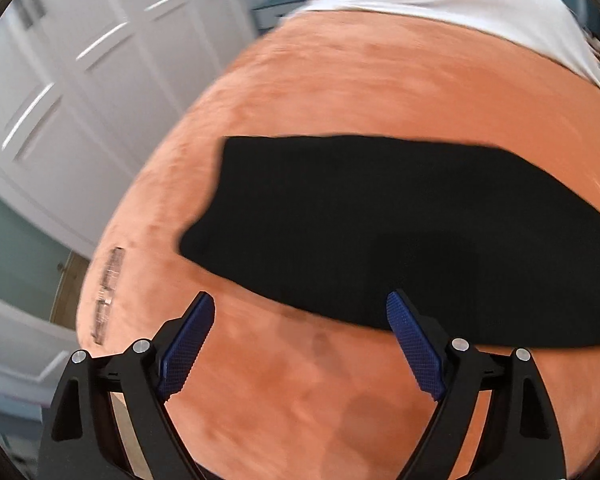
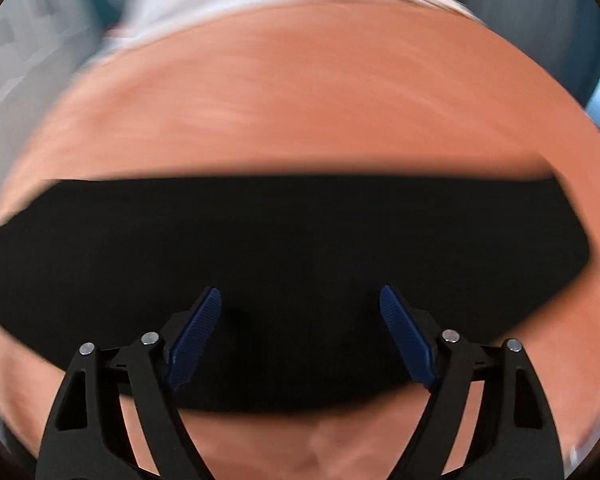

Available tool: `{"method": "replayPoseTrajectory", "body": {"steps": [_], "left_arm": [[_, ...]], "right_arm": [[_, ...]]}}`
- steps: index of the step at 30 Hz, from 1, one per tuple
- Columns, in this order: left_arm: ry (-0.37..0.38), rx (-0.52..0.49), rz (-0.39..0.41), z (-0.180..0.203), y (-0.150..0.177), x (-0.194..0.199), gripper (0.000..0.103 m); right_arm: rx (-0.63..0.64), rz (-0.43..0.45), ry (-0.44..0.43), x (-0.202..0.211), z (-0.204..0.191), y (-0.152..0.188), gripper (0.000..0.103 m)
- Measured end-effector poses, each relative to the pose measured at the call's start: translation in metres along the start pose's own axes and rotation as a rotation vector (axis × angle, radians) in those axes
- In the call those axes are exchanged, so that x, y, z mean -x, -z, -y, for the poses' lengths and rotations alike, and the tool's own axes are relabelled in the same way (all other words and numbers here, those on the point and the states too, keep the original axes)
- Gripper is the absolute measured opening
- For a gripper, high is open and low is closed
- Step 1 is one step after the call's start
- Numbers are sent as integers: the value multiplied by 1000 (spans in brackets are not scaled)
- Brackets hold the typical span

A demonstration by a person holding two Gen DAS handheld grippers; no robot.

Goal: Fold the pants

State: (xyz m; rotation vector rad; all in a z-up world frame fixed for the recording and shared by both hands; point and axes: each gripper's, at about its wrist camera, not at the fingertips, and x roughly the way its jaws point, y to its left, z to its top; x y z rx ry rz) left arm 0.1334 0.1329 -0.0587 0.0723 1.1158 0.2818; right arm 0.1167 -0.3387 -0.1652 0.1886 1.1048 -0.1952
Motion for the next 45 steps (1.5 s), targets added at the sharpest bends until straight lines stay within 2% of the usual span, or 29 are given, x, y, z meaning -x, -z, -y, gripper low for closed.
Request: {"method": "replayPoseTrajectory", "body": {"steps": [1, 2, 4, 5, 6, 9, 11, 12, 13, 14, 15, 16, 19, 21, 22, 24, 27, 29, 30, 32, 33, 35, 37, 38, 39, 41, 42, 44, 45], "left_arm": [[16, -29, -1, 16, 5, 7, 86], [20, -46, 0, 26, 7, 11, 86], [35, -75, -3, 50, 15, 23, 86], [58, -79, -11, 62, 19, 29, 86], [75, -82, -20, 73, 22, 33, 86], [110, -99, -50, 99, 33, 42, 86], [111, -122, -57, 113, 37, 48, 86], [102, -133, -53, 119, 39, 51, 86], [93, -141, -50, 121, 41, 53, 86], [78, -152, -49, 123, 41, 54, 86], [70, -158, -50, 123, 41, 55, 86], [63, -161, -52, 122, 40, 55, 86], [41, -147, -57, 118, 40, 54, 86], [35, -131, -81, 112, 40, 48, 86], [33, -120, -97, 109, 40, 45, 86], [32, -95, -110, 100, 42, 43, 86], [25, -75, -120, 88, 46, 39, 86], [10, -77, -134, 85, 49, 34, 86], [5, -73, -143, 84, 50, 32, 86], [6, -62, -157, 81, 52, 30, 86], [7, -57, -159, 81, 52, 31, 86], [-2, -54, -154, 76, 52, 33, 86], [-22, -45, -140, 67, 52, 36, 86], [-28, -40, -138, 63, 52, 35, 87], [-33, -28, -143, 58, 52, 33, 87], [-31, -13, -169, 51, 52, 25, 87], [-28, -2, -187, 48, 52, 18, 87], [-23, 11, -205, 46, 52, 14, 87], [-15, 22, -205, 44, 52, 15, 87]], "right_arm": [[-56, 11, -17, 3, 49, 7, 55], [-106, 25, -39, 9, 74, 9, 47], [-249, 42, 28, 29, 130, 9, 48], [-301, 70, 10, 39, 152, 8, 48], [-324, 92, -21, 43, 165, 5, 47], [-310, 107, 12, 38, 191, -10, 47], [-292, 83, 42, 23, 193, -18, 48], [-267, 63, 52, 15, 195, -20, 44], [-238, 49, 67, 7, 193, -21, 31], [-217, 42, 82, 1, 186, -20, 27], [-196, 45, 81, 2, 182, -21, 14], [-180, 52, 66, 6, 178, -23, 13], [-173, 103, 98, 23, 190, -19, 13], [-203, 37, 96, -2, 202, -16, 15], [-202, 36, 96, -6, 203, -14, 17], [-177, 52, 110, 4, 195, -21, 23], [-175, 126, 123, 30, 184, -29, 23], [-132, 164, 99, 40, 170, -36, 23], [-100, 166, 59, 40, 159, -43, 23], [-54, 144, 2, 26, 144, -56, 22], [-30, 97, -3, 7, 138, -64, 19], [-21, -10, 61, -32, 144, -73, 18], [-181, 2, 3, -37, 176, -82, 12], [-231, 20, 8, -30, 181, -85, 12], [-252, 66, 10, -16, 180, -88, 18], [-191, 95, -15, -3, 164, -90, 19], [-114, 71, 5, -11, 155, -88, 27], [-57, -20, 107, -35, 161, -80, 28], [-97, 4, 61, -33, 171, -77, 27]]}}
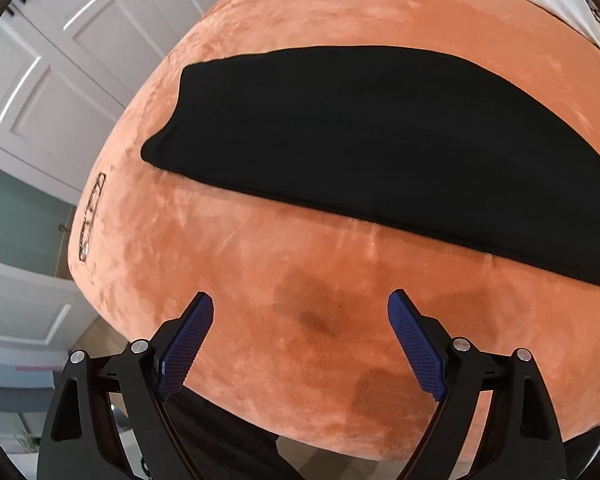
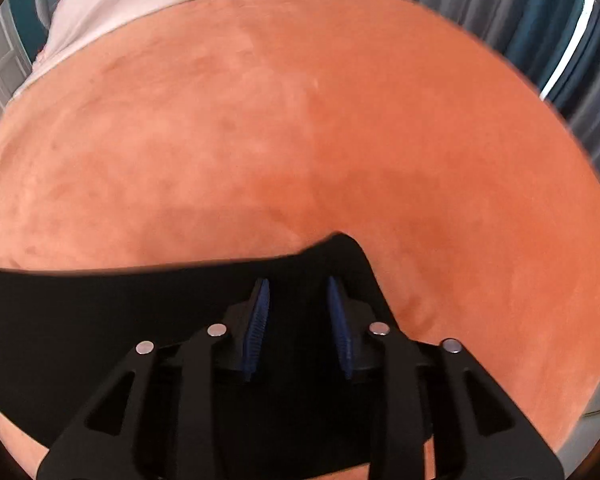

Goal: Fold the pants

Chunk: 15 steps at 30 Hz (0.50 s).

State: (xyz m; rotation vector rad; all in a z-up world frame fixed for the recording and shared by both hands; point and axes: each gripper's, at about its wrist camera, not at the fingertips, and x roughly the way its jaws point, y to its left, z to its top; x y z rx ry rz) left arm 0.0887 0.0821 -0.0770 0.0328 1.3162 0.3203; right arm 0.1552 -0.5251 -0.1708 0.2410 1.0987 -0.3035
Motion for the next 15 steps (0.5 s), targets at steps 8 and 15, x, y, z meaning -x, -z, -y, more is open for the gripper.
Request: {"method": "replayPoseTrajectory", "body": {"steps": [8, 15], "left_arm": [[15, -6, 24, -6, 2, 3, 87], [50, -9, 27, 1, 13, 14, 87]], "right_arm": [[-280, 147, -82, 77, 60, 54, 59], [-409, 90, -166, 57, 84, 70, 71]]}}
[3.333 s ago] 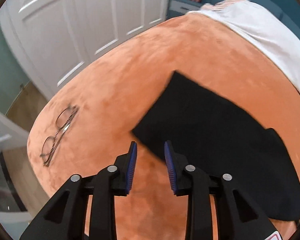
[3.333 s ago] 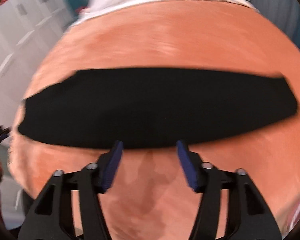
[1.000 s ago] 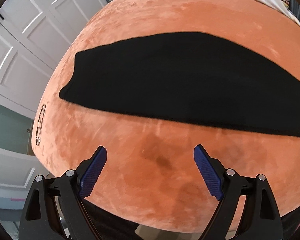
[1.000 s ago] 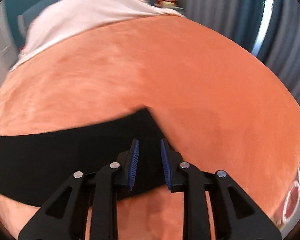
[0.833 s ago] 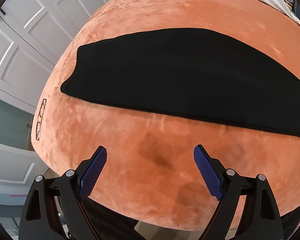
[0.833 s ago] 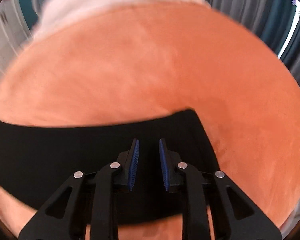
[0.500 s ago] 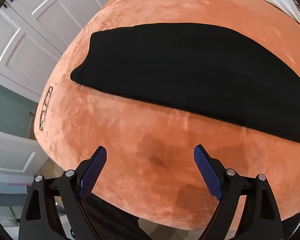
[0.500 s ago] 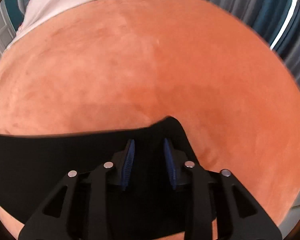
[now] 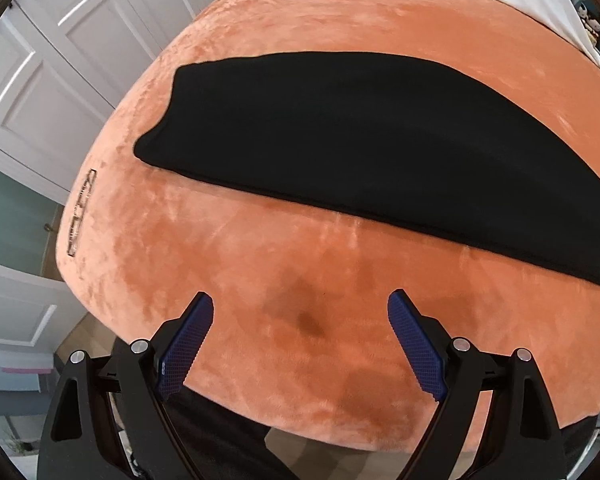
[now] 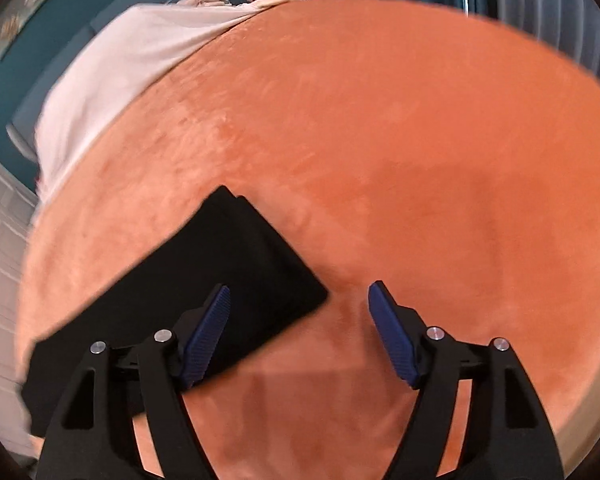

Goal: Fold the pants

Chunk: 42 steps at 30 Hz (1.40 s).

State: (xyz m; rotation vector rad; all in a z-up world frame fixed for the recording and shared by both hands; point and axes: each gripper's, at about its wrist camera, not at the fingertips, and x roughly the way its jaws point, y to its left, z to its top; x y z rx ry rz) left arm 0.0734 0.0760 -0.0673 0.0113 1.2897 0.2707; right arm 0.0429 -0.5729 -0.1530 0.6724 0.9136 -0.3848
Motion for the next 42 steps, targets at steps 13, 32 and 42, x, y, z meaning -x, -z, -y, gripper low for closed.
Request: {"method": "replayPoseTrajectory", "body": {"steps": [13, 32, 42], "left_arm": [[-3, 16, 36, -17, -3, 7, 87], [70, -42, 75, -16, -13, 0, 87], [93, 54, 64, -92, -1, -18, 87]], "right_arm": [[75, -83, 107, -35, -28, 2, 56], [419, -96, -289, 45, -288, 79, 22], [733, -377, -264, -49, -435, 248, 43]]}}
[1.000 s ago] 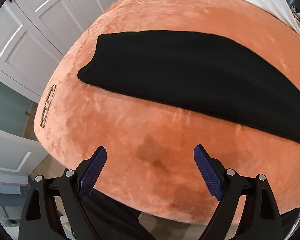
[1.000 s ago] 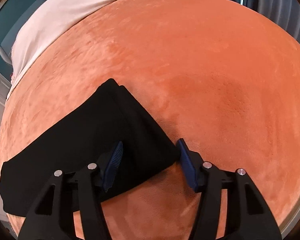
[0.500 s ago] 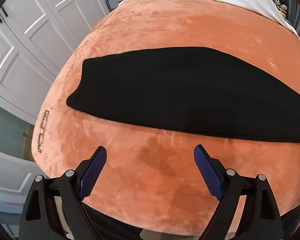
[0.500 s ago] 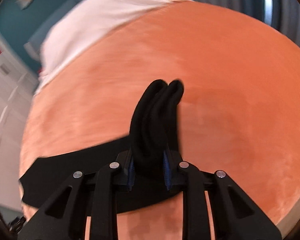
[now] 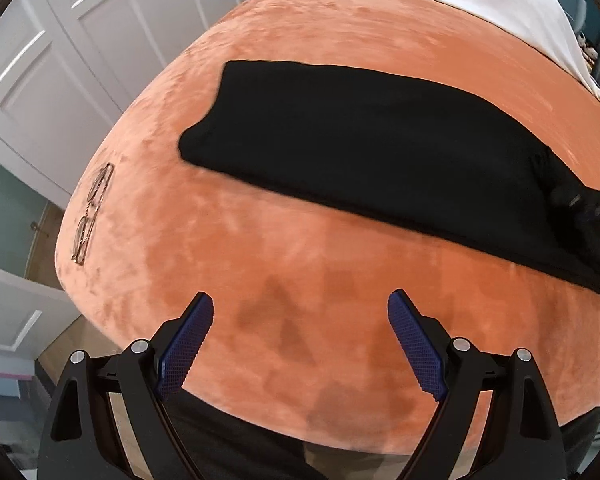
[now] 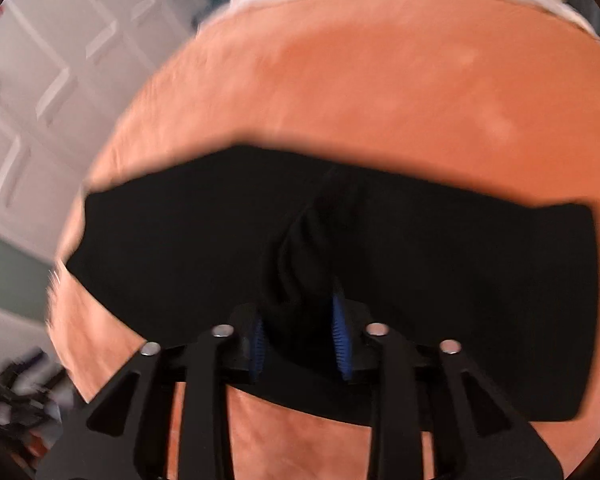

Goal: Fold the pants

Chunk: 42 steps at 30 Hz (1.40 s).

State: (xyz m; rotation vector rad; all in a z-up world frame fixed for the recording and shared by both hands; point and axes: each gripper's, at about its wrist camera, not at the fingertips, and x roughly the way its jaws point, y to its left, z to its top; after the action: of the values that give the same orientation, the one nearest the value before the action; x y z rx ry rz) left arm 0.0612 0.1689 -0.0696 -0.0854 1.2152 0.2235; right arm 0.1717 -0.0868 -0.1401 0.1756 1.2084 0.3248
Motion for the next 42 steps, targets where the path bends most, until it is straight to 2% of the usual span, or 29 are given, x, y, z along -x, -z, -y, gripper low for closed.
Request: {"method": "replayPoseTrajectory", "body": {"steps": [2, 5, 7, 9, 10, 11, 13, 15, 18, 21, 22, 25, 29, 32, 34, 35, 36, 38, 39, 42], "left_arm": [[21, 22, 7, -15, -3, -3, 87], [87, 94, 15, -37, -13, -10, 87], [135, 156, 1, -49, -20, -19, 87], [176, 222, -1, -62, -29, -28, 87], [176, 232, 0, -63, -33, -30, 87], [172, 238, 4, -64, -36, -32, 87], [153, 235, 10, -64, -43, -36, 87], [138, 253, -3, -66, -49, -43, 87], [189, 315, -28, -78, -54, -55, 87], [239, 398, -40, -93, -59, -66, 87], [255, 435, -40, -101, -61, -72, 87], [284, 538, -43, -119, -68, -89, 87], [306, 645, -34, -136, -82, -116, 87], [300, 683, 16, -138, -94, -126, 86], [275, 667, 31, -135, -104, -130, 76], [244, 633, 34, -131, -109, -129, 58], [225, 615, 31, -129, -112, -129, 40], [312, 619, 35, -131, -113, -127, 17], [325, 631, 29, -131, -113, -124, 17], [310, 613, 25, -127, -115, -112, 16]], "right_arm": [[36, -9, 38, -7, -12, 8, 47], [-18, 89, -9, 41, -8, 16, 53], [-48, 163, 36, 69, 11, 22, 71], [-106, 210, 115, 95, 43, 32, 76], [-134, 210, 153, 99, 53, 37, 76], [-180, 196, 208, 104, 79, 45, 76], [-257, 175, 257, 106, 112, 57, 76], [-346, 148, 264, 101, 145, 69, 76], [-428, 105, 211, 82, 169, 75, 76], [-491, 87, 108, 58, 175, 76, 77], [-493, 95, 98, 54, 173, 77, 73], [-431, 109, 131, 58, 159, 75, 55], [-416, 99, 133, 56, 160, 74, 52], [-438, 97, 125, 52, 163, 70, 55], [-461, 105, 118, 45, 163, 67, 57], [-468, 111, 118, 45, 163, 68, 56], [-466, 113, 121, 45, 162, 67, 51], [-465, 114, 112, 50, 160, 67, 29], [-467, 120, 102, 56, 158, 64, 21], [-416, 141, 130, 80, 148, 54, 17]]}}
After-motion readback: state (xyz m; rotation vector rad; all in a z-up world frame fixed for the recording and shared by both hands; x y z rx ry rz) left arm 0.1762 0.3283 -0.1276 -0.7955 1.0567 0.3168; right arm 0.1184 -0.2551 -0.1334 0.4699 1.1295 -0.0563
